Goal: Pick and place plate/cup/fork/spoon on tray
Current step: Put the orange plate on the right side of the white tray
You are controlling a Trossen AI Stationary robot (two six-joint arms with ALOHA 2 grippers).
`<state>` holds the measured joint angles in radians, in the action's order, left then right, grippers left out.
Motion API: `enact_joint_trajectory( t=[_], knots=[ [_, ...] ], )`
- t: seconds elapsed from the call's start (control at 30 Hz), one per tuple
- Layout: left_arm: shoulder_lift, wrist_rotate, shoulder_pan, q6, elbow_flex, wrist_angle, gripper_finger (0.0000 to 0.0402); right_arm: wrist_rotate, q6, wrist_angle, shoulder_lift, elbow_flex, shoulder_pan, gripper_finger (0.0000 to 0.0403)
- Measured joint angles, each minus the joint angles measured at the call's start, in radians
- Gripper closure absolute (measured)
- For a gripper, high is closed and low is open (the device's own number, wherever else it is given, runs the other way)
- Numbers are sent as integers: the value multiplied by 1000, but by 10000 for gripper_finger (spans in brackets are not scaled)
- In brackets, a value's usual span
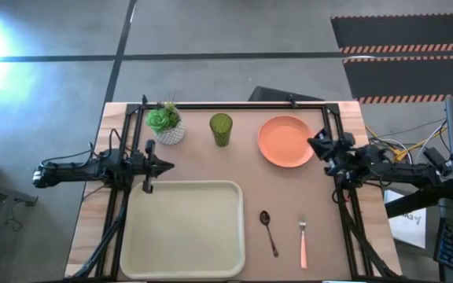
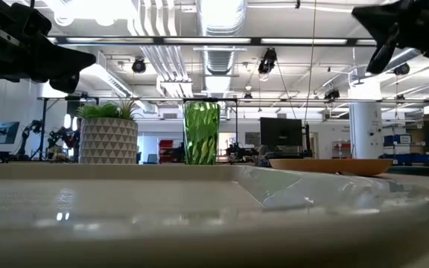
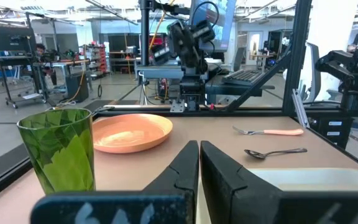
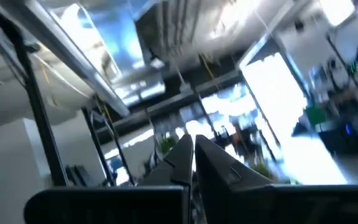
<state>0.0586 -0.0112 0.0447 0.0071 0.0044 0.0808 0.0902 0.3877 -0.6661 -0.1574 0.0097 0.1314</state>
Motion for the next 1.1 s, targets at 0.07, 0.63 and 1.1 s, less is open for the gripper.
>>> enact_joint_trajectory(
  t=[0.07,0.63,1.1],
  knots=[
    [0,0,0,0,0,0,402,1,-17,-28,0,0,0,394],
    [-2,187,0,-267,0,356,402,46,23,-21,-103,0,0,394],
    [6,278,0,-79,16,538,402,29,23,30,-115,77,0,394]
  ],
)
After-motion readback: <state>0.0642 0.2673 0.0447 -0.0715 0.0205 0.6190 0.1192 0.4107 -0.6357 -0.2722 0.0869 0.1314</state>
